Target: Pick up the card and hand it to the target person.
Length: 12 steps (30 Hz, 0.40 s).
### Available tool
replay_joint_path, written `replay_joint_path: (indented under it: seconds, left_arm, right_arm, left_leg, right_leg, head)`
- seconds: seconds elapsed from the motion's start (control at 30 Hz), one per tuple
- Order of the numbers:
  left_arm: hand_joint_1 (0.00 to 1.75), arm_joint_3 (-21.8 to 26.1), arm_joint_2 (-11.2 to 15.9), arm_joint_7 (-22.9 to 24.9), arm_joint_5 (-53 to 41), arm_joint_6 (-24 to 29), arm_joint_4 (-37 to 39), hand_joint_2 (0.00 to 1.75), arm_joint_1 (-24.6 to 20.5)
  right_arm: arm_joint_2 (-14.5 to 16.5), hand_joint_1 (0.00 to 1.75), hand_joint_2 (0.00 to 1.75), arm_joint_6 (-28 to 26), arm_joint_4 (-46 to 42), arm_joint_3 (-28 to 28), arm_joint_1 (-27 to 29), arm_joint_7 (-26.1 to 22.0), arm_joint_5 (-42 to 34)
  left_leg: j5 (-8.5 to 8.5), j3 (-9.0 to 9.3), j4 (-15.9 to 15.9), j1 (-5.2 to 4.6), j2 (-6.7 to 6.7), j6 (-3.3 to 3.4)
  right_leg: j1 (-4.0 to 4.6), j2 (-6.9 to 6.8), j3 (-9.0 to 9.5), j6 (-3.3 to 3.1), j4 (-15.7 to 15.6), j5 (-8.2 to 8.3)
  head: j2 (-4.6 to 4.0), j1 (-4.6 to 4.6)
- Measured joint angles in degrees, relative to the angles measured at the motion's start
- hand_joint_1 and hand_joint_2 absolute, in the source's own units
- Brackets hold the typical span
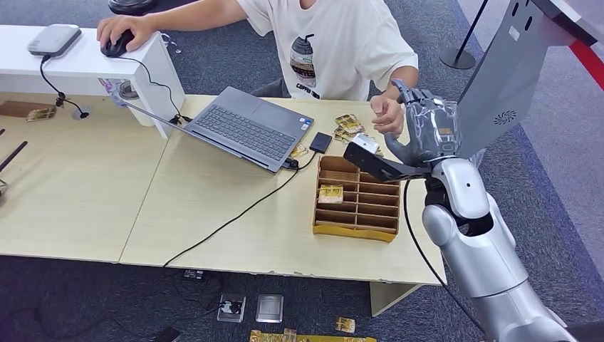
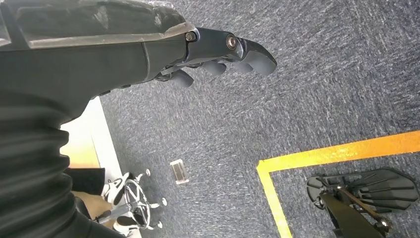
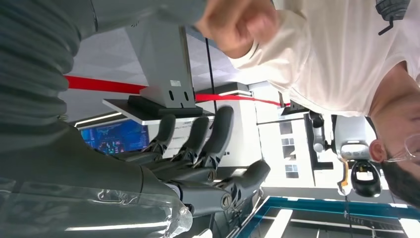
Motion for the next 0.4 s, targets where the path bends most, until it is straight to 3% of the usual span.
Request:
replay_joint_path:
  seconds: [0.4]
  left_arm:
    - [0.00, 0.0, 0.0, 0.0, 0.0, 0.0, 0.0, 1.75, 0.0]
  right_arm:
    - [0.0, 0.00, 1.75, 0.3, -0.2, 0.0, 0.5, 0.1, 0.2]
  left_leg:
    - [0.00, 0.00, 0.0, 0.00, 0.00, 0.00]
  right_leg:
    - [0.00, 0.00, -0.01, 0.00, 0.0, 0.00]
  head:
    - [0.00, -0.01]
